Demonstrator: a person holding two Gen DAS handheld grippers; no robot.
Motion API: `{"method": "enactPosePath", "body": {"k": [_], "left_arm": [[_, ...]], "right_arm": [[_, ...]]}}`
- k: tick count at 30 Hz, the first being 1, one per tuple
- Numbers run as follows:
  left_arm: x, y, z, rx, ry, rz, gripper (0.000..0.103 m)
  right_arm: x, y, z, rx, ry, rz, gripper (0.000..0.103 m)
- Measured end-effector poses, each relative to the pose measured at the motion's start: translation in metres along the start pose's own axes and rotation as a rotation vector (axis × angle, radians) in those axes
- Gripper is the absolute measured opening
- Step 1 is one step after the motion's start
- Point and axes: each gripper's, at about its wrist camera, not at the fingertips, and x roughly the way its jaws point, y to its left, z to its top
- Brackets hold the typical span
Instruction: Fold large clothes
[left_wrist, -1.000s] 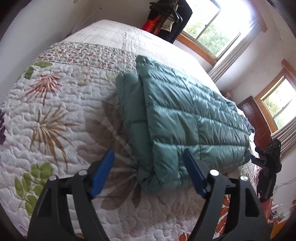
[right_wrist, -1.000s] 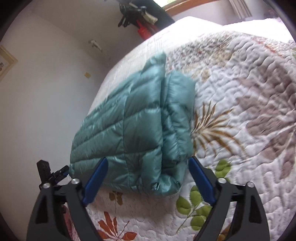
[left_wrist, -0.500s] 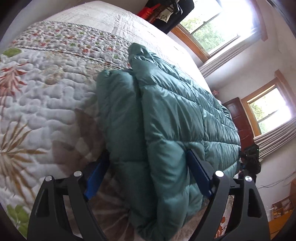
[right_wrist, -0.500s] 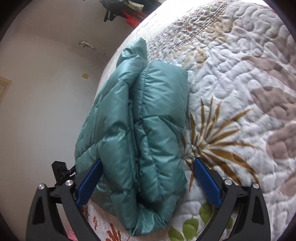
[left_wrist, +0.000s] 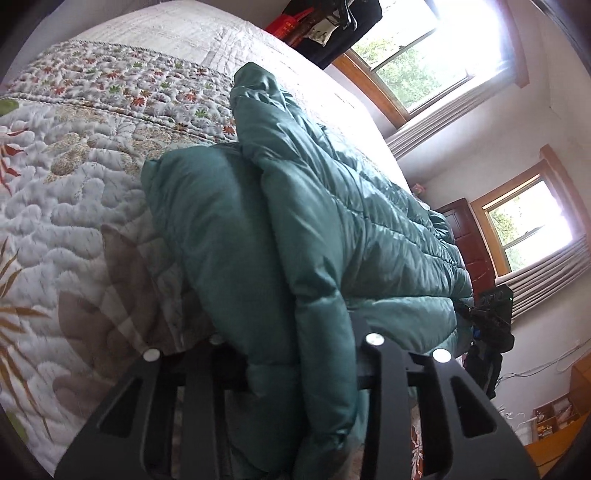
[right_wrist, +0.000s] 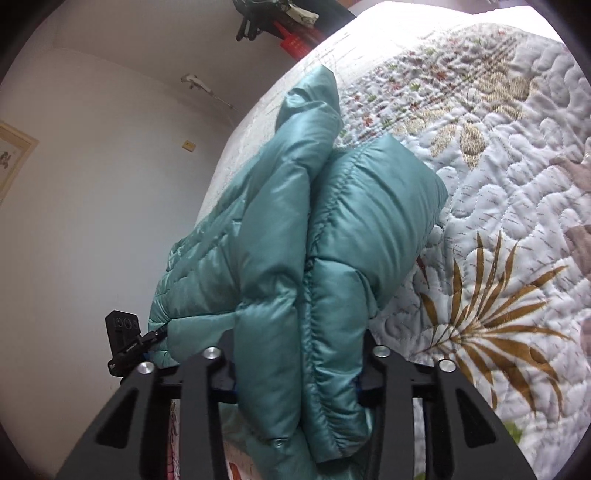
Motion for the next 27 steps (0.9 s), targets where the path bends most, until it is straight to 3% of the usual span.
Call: {"method": "enactPosePath", "body": {"k": [7,13,17,22,27], "left_arm": [[-0.041,-0.024,-0.034,0.041,0.016,-0.038,0.029],[-0.077,-0.034,-0.088,0.078,0.041,-0.037,0.032],[-0.093,-0.030,-0.126,0.098,0.061,-0.025,0.035],[-0.097,-0.019,-0.152,0.104,0.073,-0.012,0.049],[-0.086,0.002,-0.152,0.109,0.037,-0.012,0.067]], "right_arm": [[-0.054,0.027,-0.021,-0.067,-0.028,0.036,0.034],[-0.094,0.047,-0.084,-0.129,-0.007,0.013,0.034],[-0.109,0.036,-0.125,-0.115,0.015,0.007,0.034],[-0.113,0.018,-0.154,-0.076,0.022,0.002,0.037],[-0.102,-0.010,-0.165,-0.003,0.034,0.029,0.045]]}}
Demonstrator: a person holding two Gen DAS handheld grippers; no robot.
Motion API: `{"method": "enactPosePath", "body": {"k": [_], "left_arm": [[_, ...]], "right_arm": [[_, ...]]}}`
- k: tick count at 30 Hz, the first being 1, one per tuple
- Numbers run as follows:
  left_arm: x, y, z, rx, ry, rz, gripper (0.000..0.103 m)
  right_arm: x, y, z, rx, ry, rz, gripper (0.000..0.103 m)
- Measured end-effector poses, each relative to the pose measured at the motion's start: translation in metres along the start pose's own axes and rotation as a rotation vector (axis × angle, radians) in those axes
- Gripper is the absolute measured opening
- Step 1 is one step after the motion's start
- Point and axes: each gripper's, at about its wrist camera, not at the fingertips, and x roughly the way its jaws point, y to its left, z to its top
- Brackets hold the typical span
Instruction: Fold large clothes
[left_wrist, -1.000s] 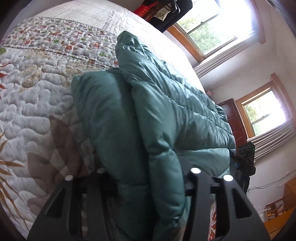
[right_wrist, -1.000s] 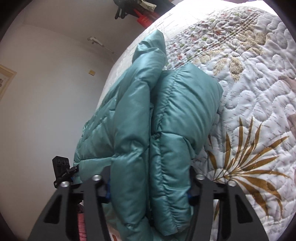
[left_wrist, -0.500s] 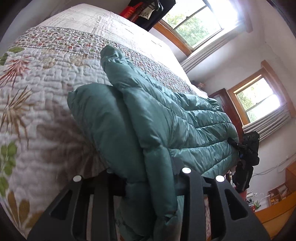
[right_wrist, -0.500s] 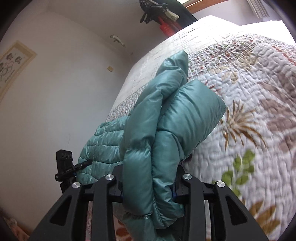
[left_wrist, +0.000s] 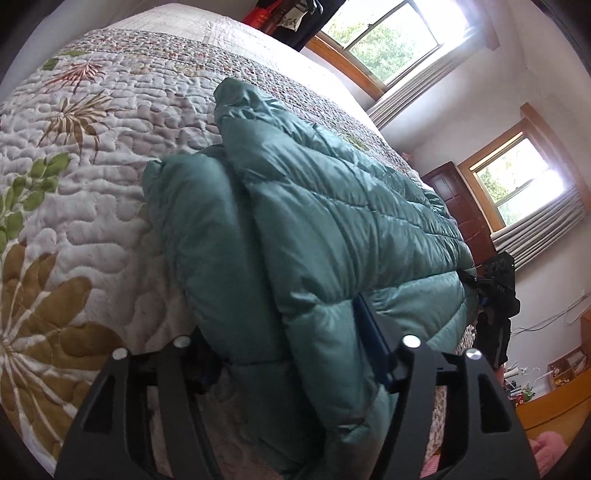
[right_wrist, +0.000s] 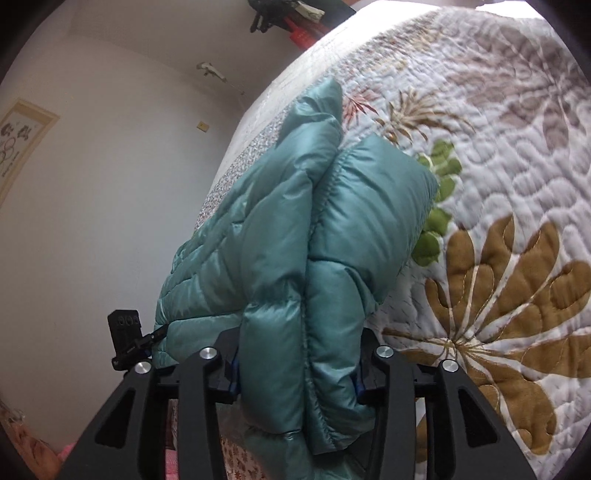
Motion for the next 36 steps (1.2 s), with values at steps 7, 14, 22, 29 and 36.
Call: {"method": "enactPosePath", "body": {"k": [7,14,22,29,36], "left_arm": [[0.002,0.008,-0.004,-0.015,0.002,0.000,0.070],[-0.066,-0.005,0.000,0.046,-0.166,0.180,0.069],[-0.078,-0.084,0.011,0.211,-0.200,0.210,0.078],[-0.018,-0.123,0.020,0.280,-0.157,0.353,0.085],[0.011,-0.109,0.028,0.230,-0.136,0.468,0.087]], "right_arm": [[0.004,-0.010,-0.001,0.012,0.008,0.008,0.056],[-0.037,0.016,-0.003,-0.051,-0.116,-0.124,0.066],[-0.050,0.107,0.006,-0.285,-0.167,-0.144,0.067],[-0.001,0.148,0.008,-0.395,-0.068,-0.230,0.067],[0.038,0.132,0.014,-0.385,-0.010,-0.346,0.067]]}}
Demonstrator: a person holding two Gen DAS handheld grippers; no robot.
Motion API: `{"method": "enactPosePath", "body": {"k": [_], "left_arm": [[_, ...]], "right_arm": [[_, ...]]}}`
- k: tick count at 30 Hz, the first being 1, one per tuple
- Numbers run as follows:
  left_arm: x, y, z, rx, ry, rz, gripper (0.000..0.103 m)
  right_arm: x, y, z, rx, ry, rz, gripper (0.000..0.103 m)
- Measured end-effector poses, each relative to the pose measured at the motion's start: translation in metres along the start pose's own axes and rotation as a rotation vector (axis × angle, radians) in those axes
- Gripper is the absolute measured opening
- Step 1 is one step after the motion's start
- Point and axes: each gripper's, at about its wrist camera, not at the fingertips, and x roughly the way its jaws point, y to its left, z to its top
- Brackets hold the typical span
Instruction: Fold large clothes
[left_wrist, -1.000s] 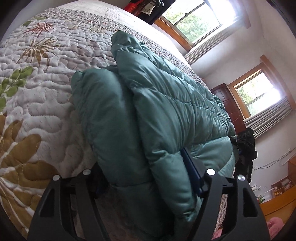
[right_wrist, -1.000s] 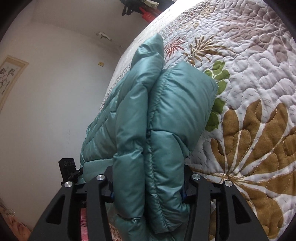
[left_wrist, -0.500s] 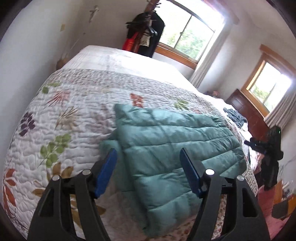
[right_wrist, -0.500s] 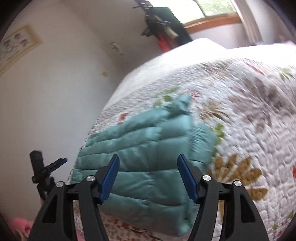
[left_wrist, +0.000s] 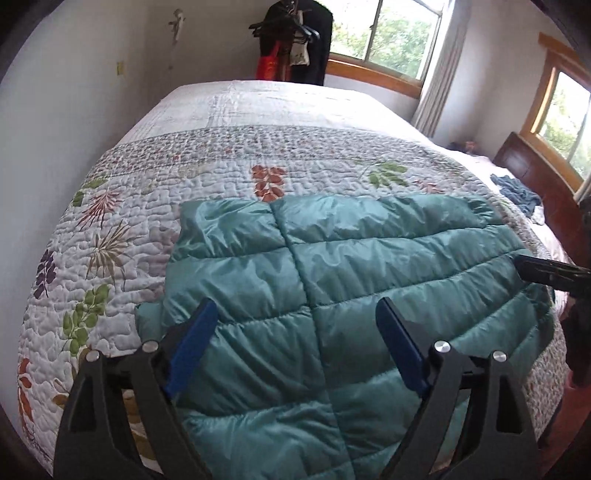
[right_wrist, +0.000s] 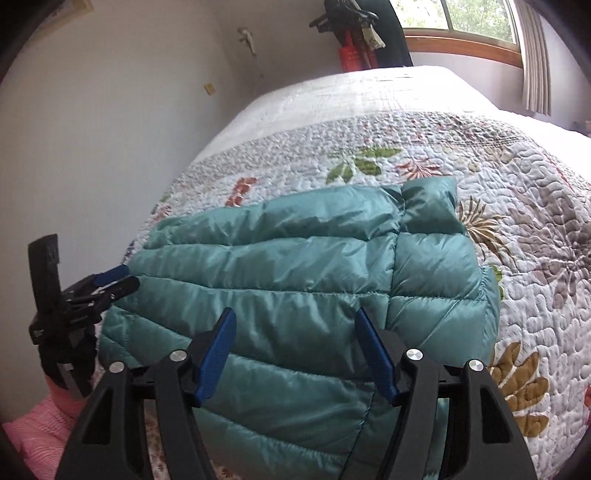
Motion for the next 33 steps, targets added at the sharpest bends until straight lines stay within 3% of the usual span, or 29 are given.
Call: {"method": "enactPosePath", "body": {"k": [9,18,25,33], "left_arm": [[0.013,0.004,-0.006,0.000,0.005,0.045,0.089],[0.017,0.005,-0.009,-0.002,0.007,0.044,0.090],[0.017,0.004,-0.010,-0.002,0.001,0.050,0.091],[0.009,0.001,-0.013,-0.021,-0.004,0.039,0.092]], "right_arm": [[0.029,0.004,-0.007,-0.013,0.028,-0.104,0.067],[0.036,-0.005,-0.011,0.017,0.034,-0.072,0.067],[0.008,-0.013,-0.012,0.069,0.003,-0.001,0.067],[-0.005,-0.014,-0.017,0.068,-0.018,-0.033,0.068]]}}
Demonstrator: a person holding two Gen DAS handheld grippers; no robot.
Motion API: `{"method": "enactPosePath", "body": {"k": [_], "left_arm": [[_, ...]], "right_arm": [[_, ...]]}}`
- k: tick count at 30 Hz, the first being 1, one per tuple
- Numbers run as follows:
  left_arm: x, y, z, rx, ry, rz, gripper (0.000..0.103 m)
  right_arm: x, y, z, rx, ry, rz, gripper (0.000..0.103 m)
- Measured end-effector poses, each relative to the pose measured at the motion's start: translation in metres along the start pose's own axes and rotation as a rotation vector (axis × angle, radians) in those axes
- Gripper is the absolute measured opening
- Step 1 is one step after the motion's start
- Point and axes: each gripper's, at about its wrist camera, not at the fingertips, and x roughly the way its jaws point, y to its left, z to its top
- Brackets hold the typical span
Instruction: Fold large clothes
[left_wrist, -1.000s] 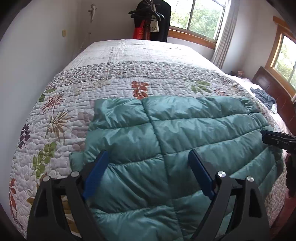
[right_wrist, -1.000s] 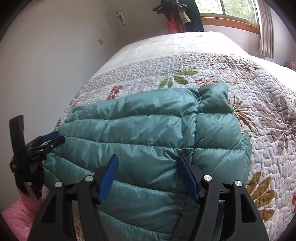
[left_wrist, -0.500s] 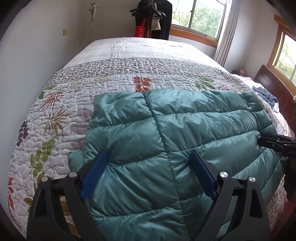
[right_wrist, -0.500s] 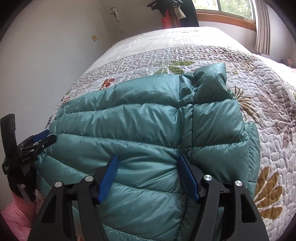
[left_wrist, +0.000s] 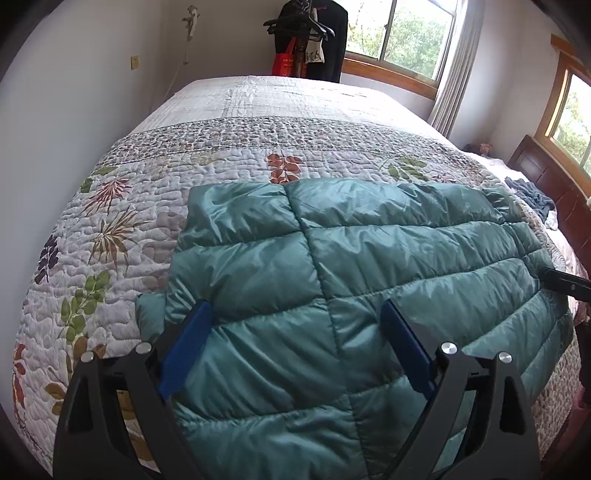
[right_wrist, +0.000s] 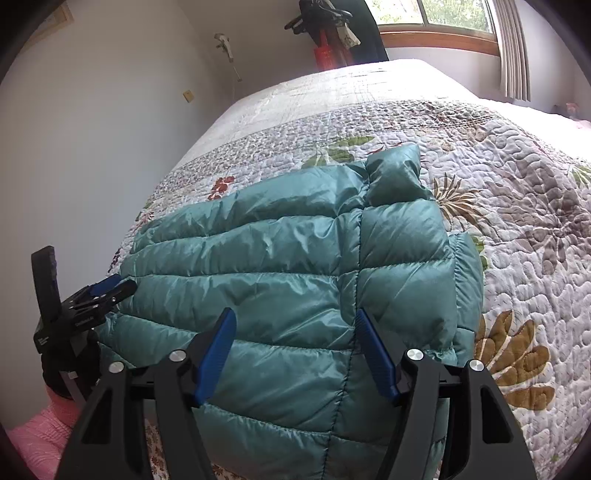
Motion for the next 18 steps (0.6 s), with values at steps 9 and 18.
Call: {"method": "enactPosePath", "body": {"k": [9,18], "left_arm": [[0.002,-0.003,-0.003,0.012,0.005,0.003,0.093],[0.002,-0.003,-0.003,0.013,0.004,0.004,0.093]], "right_arm": [[0.030,-0.014,0.003,0.042,0.061,0.005,0.068],[0.004,-0.018,-0.003,0.085,0.022,0.055,0.069]]}}
